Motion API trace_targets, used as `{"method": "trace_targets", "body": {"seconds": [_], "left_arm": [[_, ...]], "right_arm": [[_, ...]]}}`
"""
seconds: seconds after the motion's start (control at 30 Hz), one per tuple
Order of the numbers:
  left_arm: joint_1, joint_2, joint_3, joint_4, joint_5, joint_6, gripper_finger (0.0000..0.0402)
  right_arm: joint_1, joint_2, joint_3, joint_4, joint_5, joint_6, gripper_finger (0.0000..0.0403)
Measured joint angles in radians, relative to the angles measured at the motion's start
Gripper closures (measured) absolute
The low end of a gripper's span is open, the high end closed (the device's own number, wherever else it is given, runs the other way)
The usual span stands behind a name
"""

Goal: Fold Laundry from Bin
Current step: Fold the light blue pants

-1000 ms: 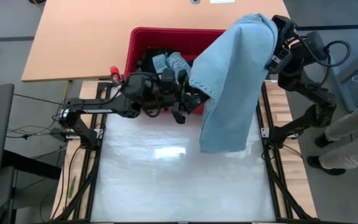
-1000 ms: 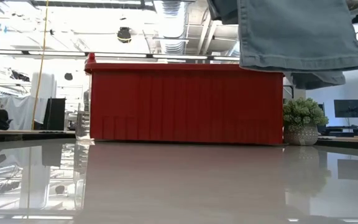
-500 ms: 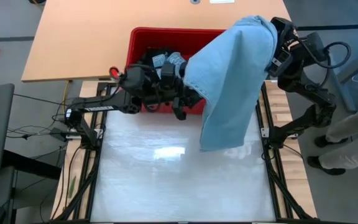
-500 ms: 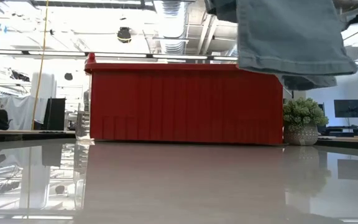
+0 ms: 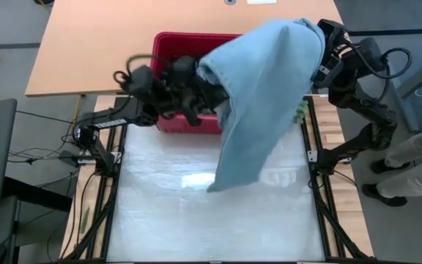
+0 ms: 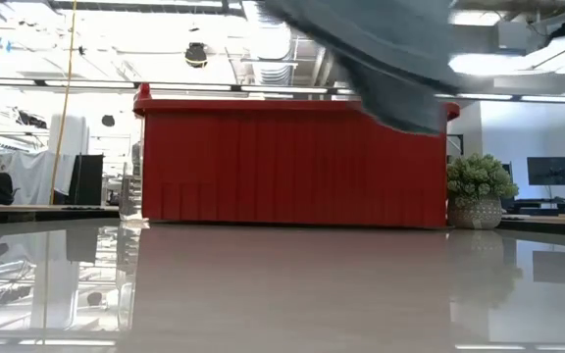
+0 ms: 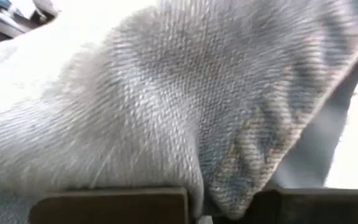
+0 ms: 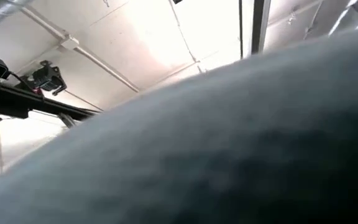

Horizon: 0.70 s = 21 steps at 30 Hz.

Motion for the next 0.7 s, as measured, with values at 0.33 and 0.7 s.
{"method": "trace_targets", "body": {"seconds": [0.33,0.7], "left_arm": [[0.080,-0.002,0.030,0.002,0.000,-0.309,0.0399],[0.063,-0.002,0.030,0.039,0.115,-0.213,0.0305]], "right_arm": [[0.000,0.005,-0.001,0.014,0.204,0.067,0.0383],[-0.030,0.001,-0.001,0.035,0.205,0.079,0.0383]]}}
